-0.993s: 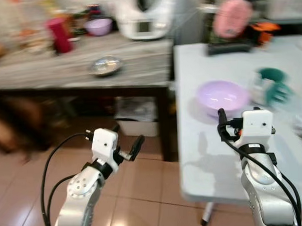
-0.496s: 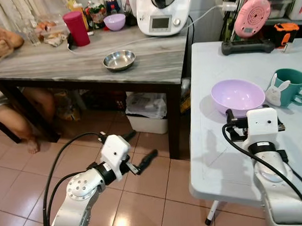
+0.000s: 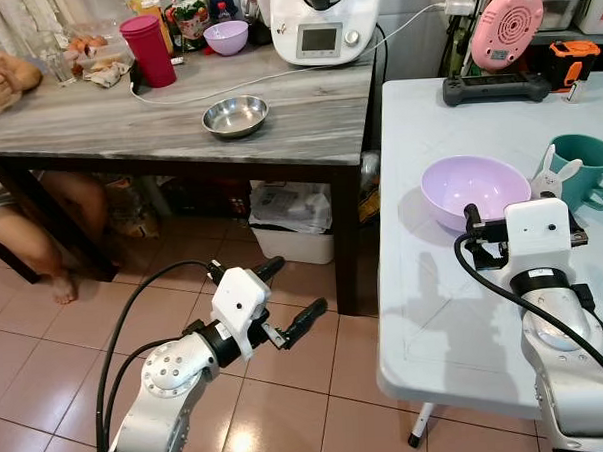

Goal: Setting the table

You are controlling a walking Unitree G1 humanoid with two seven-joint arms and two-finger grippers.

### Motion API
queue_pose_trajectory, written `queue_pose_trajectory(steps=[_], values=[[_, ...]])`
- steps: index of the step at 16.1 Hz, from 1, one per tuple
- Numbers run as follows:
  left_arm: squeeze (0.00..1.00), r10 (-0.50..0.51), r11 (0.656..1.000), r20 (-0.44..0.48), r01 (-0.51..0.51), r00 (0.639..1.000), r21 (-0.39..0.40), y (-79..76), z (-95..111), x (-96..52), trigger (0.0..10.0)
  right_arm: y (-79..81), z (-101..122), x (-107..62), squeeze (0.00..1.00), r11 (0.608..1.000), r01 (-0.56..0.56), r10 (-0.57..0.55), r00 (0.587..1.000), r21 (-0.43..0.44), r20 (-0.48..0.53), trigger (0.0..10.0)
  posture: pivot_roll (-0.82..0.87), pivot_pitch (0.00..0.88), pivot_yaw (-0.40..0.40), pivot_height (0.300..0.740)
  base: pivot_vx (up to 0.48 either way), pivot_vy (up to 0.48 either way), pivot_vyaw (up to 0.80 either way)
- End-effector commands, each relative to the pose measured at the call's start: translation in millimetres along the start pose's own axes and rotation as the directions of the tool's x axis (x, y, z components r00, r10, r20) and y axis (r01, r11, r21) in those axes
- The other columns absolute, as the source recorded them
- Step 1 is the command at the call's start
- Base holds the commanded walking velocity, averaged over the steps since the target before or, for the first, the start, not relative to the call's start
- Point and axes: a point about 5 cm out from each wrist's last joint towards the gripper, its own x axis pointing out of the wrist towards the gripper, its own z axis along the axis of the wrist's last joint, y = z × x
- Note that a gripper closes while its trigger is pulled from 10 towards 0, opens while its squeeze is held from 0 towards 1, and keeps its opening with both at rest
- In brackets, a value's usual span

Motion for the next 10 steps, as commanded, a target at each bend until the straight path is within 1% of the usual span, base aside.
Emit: queue_pose_trajectory(steps=[1, 2, 3, 4, 5, 6, 7, 8, 10], values=[[0.0, 0.007, 1.0, -0.02, -0.007, 1.0, 0.009, 2.5, -3, -3.0, 10.0, -1.3, 5, 5.3, 0.0, 0.999, -0.028, 0.029, 1.0, 0.023, -0.005, 10.0, -0.26, 0.081, 0.093, 0.74, 0.0, 0.0, 0.0], [0.0, 0.0, 1.0, -0.02, 0.0, 1.0, 0.014, 2.8, -3, -3.2, 10.0, -2.7, 8, 12.6, 0.0, 0.996, -0.087, 0.087, 0.996, 0.012, -0.015, 10.0, -0.26, 0.087, 0.094, 0.74, 0.0, 0.0, 0.0], [0.0, 0.0, 1.0, -0.02, 0.0, 1.0, 0.014, 2.9, -3, -2.9, 10.0, -3.5, 8, 15.8, 0.0, 0.993, -0.115, 0.115, 0.993, 0.009, -0.029, 10.0, -0.26, 0.088, 0.093, 0.74, 0.0, 0.0, 0.0], [0.0, 0.001, 1.0, -0.018, -0.001, 1.0, 0.014, 3.0, -3, -2.4, 10.0, -6.1, 9, 17.8, 0.0, 0.994, -0.113, 0.113, 0.993, 0.002, -0.034, 10.0, -0.26, 0.09, 0.09, 0.74, 0.0, 0.0, 0.0], [0.0, 0.003, 1.0, -0.016, -0.003, 1.0, 0.015, 3.2, -2, -1.7, 10.0, -10.5, 11, 19.2, 0.0, 0.996, -0.094, 0.094, 0.995, 0.006, -0.018, 10.0, -0.26, 0.09, 0.09, 0.74, 0.0, 0.0, 0.0], [0.0, 0.012, 1.0, -0.012, -0.012, 1.0, 0.012, 3.4, -2, -1.5, 10.0, -9.3, 13, 18.0, 0.0, 0.996, -0.083, 0.083, 0.996, 0.012, -0.016, 10.0, -0.26, 0.089, 0.087, 0.74, 0.0, 0.0, 0.0], [0.0, 0.016, 1.0, -0.011, -0.016, 1.0, 0.01, 2.9, -2, -1.3, 10.0, -8.5, 13, 16.4, 0.0, 0.997, -0.064, 0.064, 0.998, 0.033, -0.022, 10.0, -0.26, 0.089, 0.087, 0.74, 0.0, 0.0, -0.76], [0.0, 0.02, 1.0, -0.01, -0.02, 1.0, 0.007, 2.6, -3, -1.5, 10.0, -6.3, 13, 15.1, 0.0, 0.997, -0.067, 0.068, 0.998, 0.041, -0.015, 10.0, -0.26, 0.084, 0.086, 0.74, 0.0, 0.0, -0.76], [0.0, 0.029, 1.0, -0.007, -0.029, 1.0, 0.009, 2.6, -3, -1.6, 10.0, -4.1, 17, 13.8, 0.0, 0.997, -0.071, 0.071, 0.997, 0.039, 0.002, 10.0, -0.26, 0.081, 0.087, 0.74, 0.0, 0.0, -0.77]])
